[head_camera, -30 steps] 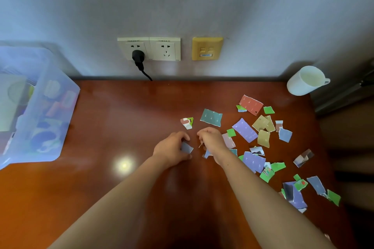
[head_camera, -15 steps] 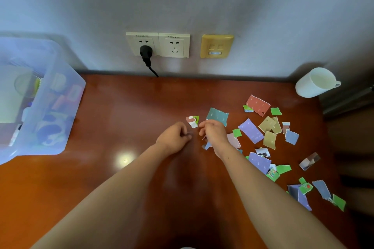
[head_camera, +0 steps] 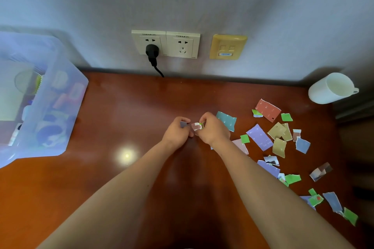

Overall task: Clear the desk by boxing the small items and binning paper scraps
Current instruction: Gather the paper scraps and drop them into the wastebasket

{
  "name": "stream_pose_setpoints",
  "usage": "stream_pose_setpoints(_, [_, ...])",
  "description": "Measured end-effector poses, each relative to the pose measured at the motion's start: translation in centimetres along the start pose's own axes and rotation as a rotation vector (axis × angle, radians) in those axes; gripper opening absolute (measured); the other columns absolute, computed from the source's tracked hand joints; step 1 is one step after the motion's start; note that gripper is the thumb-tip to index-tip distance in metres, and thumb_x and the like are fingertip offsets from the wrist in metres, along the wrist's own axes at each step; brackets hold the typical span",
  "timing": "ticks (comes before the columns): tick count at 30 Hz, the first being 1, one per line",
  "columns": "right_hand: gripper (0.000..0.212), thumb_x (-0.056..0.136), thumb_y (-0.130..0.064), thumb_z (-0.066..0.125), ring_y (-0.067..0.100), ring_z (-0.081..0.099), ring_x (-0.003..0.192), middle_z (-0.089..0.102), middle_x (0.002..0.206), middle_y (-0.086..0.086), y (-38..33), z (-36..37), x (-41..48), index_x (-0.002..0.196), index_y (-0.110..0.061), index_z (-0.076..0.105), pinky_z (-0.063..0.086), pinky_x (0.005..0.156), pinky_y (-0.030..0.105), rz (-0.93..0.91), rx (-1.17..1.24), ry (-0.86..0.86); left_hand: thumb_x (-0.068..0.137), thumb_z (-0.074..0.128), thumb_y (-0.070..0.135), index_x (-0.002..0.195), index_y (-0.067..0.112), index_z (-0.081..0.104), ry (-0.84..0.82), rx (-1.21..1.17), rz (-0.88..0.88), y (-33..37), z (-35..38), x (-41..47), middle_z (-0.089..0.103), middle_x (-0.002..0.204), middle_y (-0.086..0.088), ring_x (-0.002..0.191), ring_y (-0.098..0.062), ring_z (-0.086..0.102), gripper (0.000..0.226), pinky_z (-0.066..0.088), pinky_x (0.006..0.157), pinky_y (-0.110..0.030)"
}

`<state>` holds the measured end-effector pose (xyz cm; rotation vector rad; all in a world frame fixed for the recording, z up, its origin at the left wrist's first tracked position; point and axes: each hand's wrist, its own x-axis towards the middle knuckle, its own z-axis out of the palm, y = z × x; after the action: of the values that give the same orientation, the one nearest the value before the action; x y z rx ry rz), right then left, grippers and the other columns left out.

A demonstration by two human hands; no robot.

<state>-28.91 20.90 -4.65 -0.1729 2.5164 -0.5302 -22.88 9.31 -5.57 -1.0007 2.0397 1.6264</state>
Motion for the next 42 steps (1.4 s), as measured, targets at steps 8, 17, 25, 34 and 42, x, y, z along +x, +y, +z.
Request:
stream_pose_setpoints(8, [0.029, 0.079, -0.025, 0.067, 0.018, 0.046, 0.059, 0.046, 0.06, -0.002, -0.3, -0.3, -1.3, 0.059, -0.019, 0.046, 0.039, 0.056, 0.031, 0.137, 0.464, -0.051, 0.102, 0.037, 0.029, 0.09, 0.013, 0.055, -0.005, -0.093, -0.013, 0.5, -0.6, -1.8, 0.055, 0.062, 0.001, 0.045, -0.012, 0.041, 0.027, 0.031, 0.038, -0.018])
stream_pose_setpoints(17, [0.011, 0.078, 0.0, 0.045, 0.017, 0.05, 0.043, 0.047, 0.062, 0.01, -4.1, -3.0, -10.0, 0.071, -0.009, 0.043, 0.043, 0.04, 0.021, 0.296, 1.305, -0.282, 0.101, 0.022, 0.053, 0.084, 0.014, 0.055, -0.001, -0.445, -0.086, 1.3, -2.6, -8.7, 0.046, 0.057, 0.0, 0.044, -0.014, 0.045, 0.055, 0.029, 0.039, -0.017])
stream_pose_setpoints(25, [0.017, 0.076, 0.005, 0.031, 0.024, 0.054, 0.053, 0.054, 0.058, 0.008, -7.6, -1.7, -18.3, 0.074, -0.008, 0.042, 0.04, 0.049, 0.026, 0.082, 1.346, -0.438, 0.102, 0.025, 0.052, 0.083, 0.012, 0.059, 0.104, -0.664, -0.032, -1.6, -5.4, -17.3, 0.054, 0.063, -0.007, 0.043, -0.017, 0.05, 0.056, 0.039, 0.035, -0.017])
stream_pose_setpoints(34, [0.025, 0.073, 0.01, 0.031, 0.018, 0.045, 0.059, 0.047, 0.072, 0.006, -12.4, 4.0, -25.1, 0.077, -0.008, 0.048, 0.03, 0.046, 0.025, -0.02, 1.094, -0.563, 0.103, 0.025, 0.049, 0.084, 0.01, 0.058, 0.319, -0.882, -0.036, -8.4, -10.9, -26.2, 0.065, 0.073, -0.009, 0.041, -0.013, 0.058, 0.054, 0.048, 0.045, -0.021])
stream_pose_setpoints(42, [0.031, 0.078, 0.014, 0.032, 0.022, 0.051, 0.069, 0.052, 0.082, 0.01, -19.0, 10.5, -30.4, 0.086, -0.006, 0.053, 0.041, 0.053, 0.028, -0.044, 0.963, -0.66, 0.103, 0.029, 0.046, 0.078, 0.011, 0.059, 0.526, -1.049, -0.049, -15.3, -17.0, -30.3, 0.065, 0.07, -0.008, 0.037, -0.013, 0.055, 0.052, 0.042, 0.036, -0.019])
